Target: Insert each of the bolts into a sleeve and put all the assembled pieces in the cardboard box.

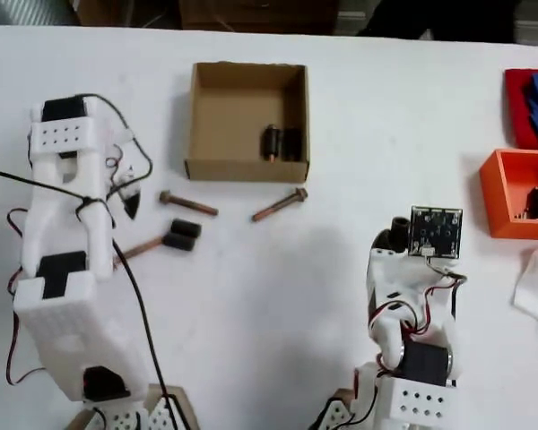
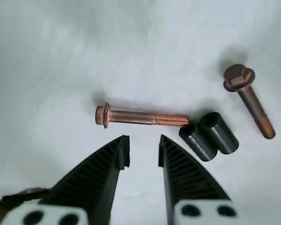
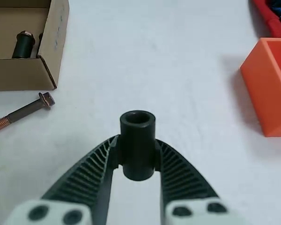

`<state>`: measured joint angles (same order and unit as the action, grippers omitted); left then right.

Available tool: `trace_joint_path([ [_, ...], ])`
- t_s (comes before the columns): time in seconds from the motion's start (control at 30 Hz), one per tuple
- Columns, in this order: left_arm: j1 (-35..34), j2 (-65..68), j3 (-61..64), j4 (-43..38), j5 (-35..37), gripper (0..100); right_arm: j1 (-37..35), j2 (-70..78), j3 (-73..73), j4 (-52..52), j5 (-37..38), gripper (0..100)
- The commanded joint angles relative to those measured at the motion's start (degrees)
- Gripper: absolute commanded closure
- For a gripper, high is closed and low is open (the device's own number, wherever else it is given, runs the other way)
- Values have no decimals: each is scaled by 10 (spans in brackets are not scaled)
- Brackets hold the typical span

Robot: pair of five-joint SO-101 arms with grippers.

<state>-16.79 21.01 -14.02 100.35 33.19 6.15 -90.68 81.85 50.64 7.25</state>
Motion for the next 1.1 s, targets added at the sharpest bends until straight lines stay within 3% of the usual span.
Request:
trace_joint_path([
  [0.0,4,-1,5,17,67,801,3,-13,-2,0,-4,975],
  [0.3,3,1,112,-6,170,793,3,-13,-2,0,-4,975],
  [0.47,26,1,139,-6,183,793,3,-13,-2,0,-4,975],
  [0.57,31,1,158,-41,187,793,3,-13,-2,0,-4,975],
  [0.73,3,1,183,-114,270,793,3,-13,-2,0,-4,975],
  [1.07,-6,1,208,-138,284,793,3,-13,-2,0,-4,975],
])
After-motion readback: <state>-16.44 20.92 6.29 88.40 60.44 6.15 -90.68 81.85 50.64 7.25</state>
